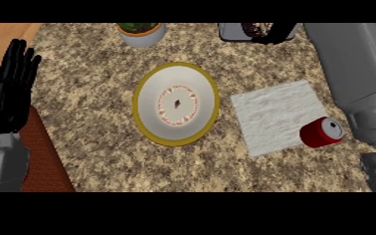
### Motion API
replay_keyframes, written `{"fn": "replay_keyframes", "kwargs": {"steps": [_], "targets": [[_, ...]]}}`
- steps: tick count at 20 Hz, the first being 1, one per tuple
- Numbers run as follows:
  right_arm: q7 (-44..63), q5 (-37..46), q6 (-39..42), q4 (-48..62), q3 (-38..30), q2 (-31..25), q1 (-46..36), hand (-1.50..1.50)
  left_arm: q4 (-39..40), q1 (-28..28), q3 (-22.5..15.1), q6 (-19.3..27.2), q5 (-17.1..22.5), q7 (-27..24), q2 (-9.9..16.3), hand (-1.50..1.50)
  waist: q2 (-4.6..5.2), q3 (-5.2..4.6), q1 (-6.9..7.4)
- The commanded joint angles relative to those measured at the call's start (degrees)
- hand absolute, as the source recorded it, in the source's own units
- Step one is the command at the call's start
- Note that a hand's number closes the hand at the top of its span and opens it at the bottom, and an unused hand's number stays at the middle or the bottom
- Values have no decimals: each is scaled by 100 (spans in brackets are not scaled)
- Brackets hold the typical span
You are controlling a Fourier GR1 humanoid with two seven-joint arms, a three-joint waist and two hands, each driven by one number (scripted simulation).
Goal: Pick the cupcake from the placemat and place it in the bowl
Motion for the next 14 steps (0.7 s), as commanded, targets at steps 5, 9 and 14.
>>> {"fn": "replay_keyframes", "kwargs": {"steps": [5, 9, 14], "targets": [[1006, -31, 258, -1295, 554, 1127, 1024, 150, -126, 67, -33, -49, -18, 48, -10, 0, 53, 7, 81], [1519, 251, -208, -1909, 962, 1675, 1649, 150, -292, 249, -54, -129, 26, -31, -81, 0, 63, 7, 120], [1770, 820, -1235, -1494, 1754, 1801, 1863, 150, 222, -187, 46, -204, 93, -180, -30, 0, 112, 4, 184]]}}
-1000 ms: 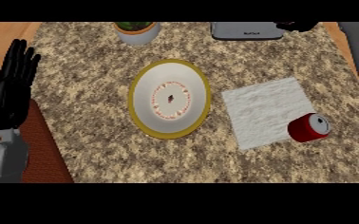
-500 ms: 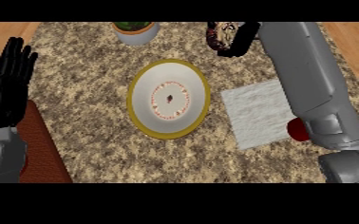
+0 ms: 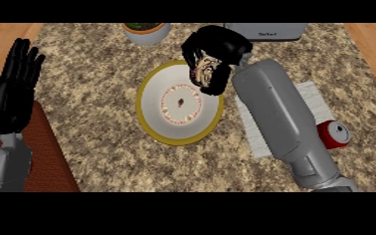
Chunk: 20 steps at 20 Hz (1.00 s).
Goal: Pick the cupcake from the placemat and place it in the bowl
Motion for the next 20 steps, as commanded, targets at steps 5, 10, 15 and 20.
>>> {"fn": "replay_keyframes", "kwargs": {"steps": [5, 10, 15, 20], "targets": [[1098, -894, -1396, 1069, 832, 180, 281, -150, -60, -356, -269, 116, -122, 211, -182, 0, 52, 3, 224], [199, -1759, -1568, 1559, 587, 183, 568, -150, 176, -206, 120, -326, 201, -18, 177, 0, 65, 4, 251], [-173, -2624, -2147, 1621, 220, 183, 339, -150, -27, -178, -72, 19, -42, 101, -71, 0, 56, 7, 204], [-657, -2982, -2610, 2055, -570, 79, 53, -150, 88, -380, -139, 59, -45, 171, -157, 0, 74, 6, 138]]}}
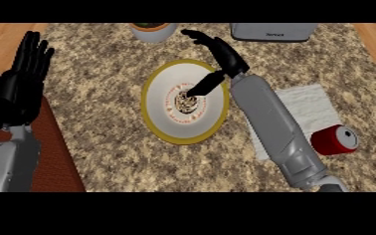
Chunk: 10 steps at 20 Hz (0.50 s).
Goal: Pick the cupcake from the placemat and place it in the bowl
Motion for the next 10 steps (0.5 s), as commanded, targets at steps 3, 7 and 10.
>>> {"fn": "replay_keyframes", "kwargs": {"steps": [3, 7, 10], "targets": [[-271, -550, -264, 595, -971, -455, -415, -150, -204, 158, -137, 124, -137, 0, -150, 0, 2, 1, -20], [-687, -848, 253, 1119, -1401, -1177, -322, -150, 272, -156, 11, 68, -109, -204, -48, 0, 46, 1, -64], [-899, -1084, 643, 1616, -1762, -1673, -645, -150, 41, 129, -33, -124, -11, -244, -54, 0, 73, 4, 76]]}}
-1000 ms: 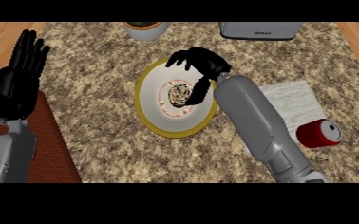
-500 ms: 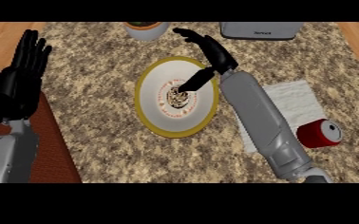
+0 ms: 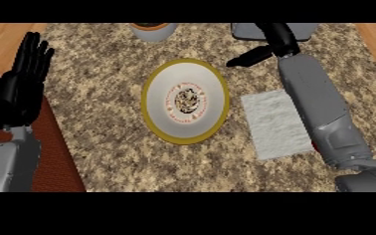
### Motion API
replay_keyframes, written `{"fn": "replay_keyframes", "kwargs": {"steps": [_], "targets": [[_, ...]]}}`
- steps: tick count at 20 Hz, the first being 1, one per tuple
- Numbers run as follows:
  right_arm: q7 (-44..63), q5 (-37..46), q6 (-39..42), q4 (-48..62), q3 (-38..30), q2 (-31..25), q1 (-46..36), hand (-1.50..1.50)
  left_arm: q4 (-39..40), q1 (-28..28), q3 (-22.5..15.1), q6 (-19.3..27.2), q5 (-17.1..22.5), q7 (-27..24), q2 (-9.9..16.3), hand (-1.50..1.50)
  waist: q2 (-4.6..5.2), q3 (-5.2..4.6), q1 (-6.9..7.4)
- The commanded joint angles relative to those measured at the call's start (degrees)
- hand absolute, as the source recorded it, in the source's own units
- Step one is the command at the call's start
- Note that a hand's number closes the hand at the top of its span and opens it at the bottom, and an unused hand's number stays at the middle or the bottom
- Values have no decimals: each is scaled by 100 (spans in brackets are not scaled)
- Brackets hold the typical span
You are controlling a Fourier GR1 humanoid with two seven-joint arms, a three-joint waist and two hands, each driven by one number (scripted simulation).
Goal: Pick the cupcake from the placemat and place it in the bowl
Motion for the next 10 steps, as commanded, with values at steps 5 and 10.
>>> {"fn": "replay_keyframes", "kwargs": {"steps": [5, 10], "targets": [[-892, -357, 1158, 1025, -626, -1384, -70, -150, -16, -150, -77, 49, -44, 21, -71, 0, 72, 11, 130], [-1484, -294, 1758, 1329, -646, -1933, 238, -150, -29, 65, -198, 66, -109, -119, -248, 0, 104, 20, 201]]}}
